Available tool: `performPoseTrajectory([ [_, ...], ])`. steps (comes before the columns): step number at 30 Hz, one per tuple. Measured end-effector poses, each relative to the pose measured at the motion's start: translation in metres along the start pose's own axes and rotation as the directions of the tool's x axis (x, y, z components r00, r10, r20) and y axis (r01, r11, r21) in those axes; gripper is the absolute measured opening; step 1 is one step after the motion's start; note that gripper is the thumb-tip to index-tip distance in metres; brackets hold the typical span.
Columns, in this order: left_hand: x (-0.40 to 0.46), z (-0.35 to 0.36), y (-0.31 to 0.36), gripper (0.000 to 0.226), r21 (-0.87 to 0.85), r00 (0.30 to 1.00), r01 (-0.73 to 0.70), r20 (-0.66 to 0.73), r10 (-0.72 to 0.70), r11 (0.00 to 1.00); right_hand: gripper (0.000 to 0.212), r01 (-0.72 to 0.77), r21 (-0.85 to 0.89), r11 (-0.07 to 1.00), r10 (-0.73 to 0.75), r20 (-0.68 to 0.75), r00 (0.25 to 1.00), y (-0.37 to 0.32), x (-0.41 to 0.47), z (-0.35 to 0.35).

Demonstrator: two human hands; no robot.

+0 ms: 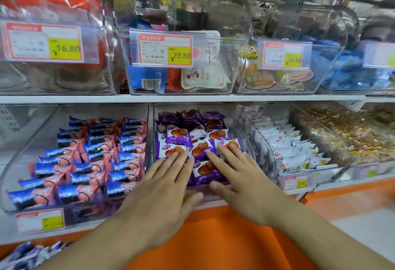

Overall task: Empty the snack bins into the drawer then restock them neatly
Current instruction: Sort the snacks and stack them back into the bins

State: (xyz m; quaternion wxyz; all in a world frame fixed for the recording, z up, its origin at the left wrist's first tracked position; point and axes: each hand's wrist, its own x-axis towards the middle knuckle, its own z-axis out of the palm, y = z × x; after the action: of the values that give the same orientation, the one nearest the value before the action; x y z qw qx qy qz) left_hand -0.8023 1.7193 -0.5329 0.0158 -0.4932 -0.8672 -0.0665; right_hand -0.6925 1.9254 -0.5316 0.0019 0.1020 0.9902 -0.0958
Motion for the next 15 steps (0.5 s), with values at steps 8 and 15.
performPoseTrajectory([
  [8,0.014,-0.015,-0.038,0.08,0.119,0.988,0.141,-0.083,-0.132,0.983,0.056,0.022,0.151,0.988,0.007,-0.192,0.981,-0.016,0.081,-0.015],
  [15,-0.016,-0.01,-0.06,0.072,0.003,0.997,0.072,0.007,-0.072,0.997,0.052,0.092,0.129,0.987,-0.06,-0.232,0.971,-0.039,0.144,-0.001],
])
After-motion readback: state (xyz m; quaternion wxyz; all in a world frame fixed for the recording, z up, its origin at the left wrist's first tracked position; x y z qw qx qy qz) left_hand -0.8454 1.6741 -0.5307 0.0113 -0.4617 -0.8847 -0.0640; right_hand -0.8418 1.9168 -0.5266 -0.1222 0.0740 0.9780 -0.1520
